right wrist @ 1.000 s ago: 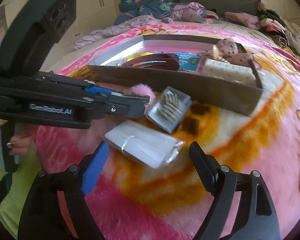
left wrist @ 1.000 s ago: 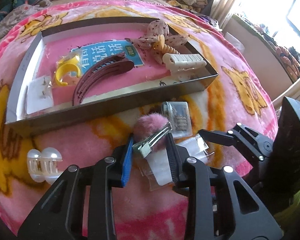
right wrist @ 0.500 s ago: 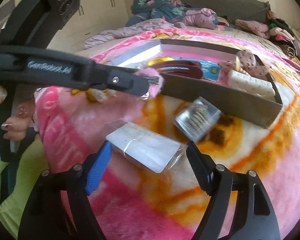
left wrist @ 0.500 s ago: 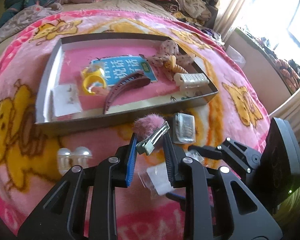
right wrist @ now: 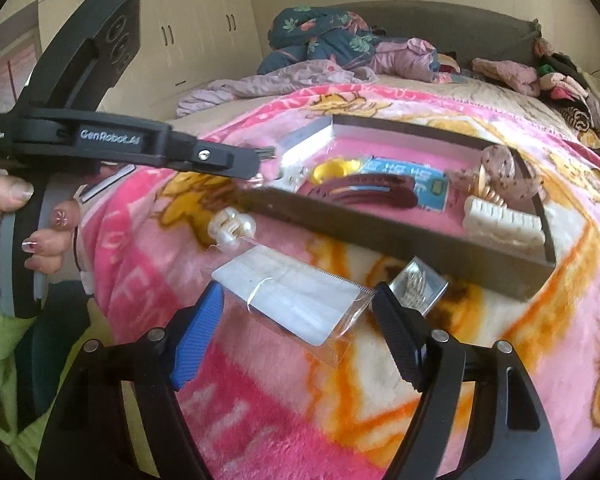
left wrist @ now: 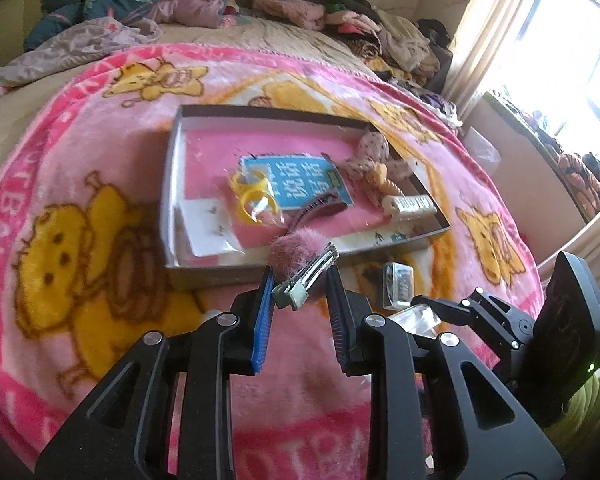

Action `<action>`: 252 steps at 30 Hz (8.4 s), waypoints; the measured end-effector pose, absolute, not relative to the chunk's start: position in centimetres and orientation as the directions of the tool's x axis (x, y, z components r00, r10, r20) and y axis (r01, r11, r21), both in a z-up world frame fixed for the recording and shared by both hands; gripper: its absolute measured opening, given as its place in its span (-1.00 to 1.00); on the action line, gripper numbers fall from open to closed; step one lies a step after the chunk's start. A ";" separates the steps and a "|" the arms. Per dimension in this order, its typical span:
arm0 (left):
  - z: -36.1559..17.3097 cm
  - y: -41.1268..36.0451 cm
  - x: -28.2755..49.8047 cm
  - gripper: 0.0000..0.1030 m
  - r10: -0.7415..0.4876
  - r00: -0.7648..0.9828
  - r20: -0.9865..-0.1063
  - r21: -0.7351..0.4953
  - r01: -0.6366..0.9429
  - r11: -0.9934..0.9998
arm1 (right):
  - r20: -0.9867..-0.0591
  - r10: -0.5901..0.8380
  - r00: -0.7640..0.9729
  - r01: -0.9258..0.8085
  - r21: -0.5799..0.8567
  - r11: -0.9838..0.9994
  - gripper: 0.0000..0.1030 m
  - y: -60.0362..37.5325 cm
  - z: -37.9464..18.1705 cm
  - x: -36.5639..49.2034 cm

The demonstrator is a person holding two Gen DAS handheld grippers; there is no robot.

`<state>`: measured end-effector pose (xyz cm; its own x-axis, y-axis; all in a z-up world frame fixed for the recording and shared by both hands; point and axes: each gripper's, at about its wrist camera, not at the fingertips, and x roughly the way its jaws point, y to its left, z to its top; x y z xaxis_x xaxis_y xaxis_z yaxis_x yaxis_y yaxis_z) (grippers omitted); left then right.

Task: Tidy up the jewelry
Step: 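Drop the pom-pom clip into the box with the left tool while the right tool drops the packet, then move the right tool to the rhinestone clip case while the left tool approaches the pearl earrings, then grasp the rhinestone clip case with the right tool while the left tool grasps the pearl earrings, then lower the rhinestone case into the box with the right tool while the left tool releases the earrings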

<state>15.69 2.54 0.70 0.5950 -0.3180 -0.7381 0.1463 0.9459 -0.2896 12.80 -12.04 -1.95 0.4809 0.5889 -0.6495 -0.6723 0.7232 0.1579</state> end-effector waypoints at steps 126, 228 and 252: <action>2.1 4.5 18.6 0.53 -0.232 0.681 -0.695 -0.269 0.053 0.962 | -0.624 0.464 0.629 -0.541 0.077 0.838 0.72 -16.0 1.3 17.2; 0.7 0.9 15.9 -0.31 -0.227 0.653 -0.723 -0.233 0.078 0.969 | -0.616 0.502 0.607 -0.558 0.121 0.821 -0.05 -17.0 1.1 16.3; -0.3 -1.3 21.5 -0.31 -0.263 0.624 -0.736 -0.239 0.124 0.963 | -0.595 0.400 0.698 -0.435 0.092 0.896 -0.05 -20.4 2.2 22.4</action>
<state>21.54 -1.31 -0.27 0.6236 -0.2626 -0.7363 0.1236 0.9631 -0.2389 22.40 -20.39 2.17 0.6977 0.3997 -0.5946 -0.4351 0.8957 0.0916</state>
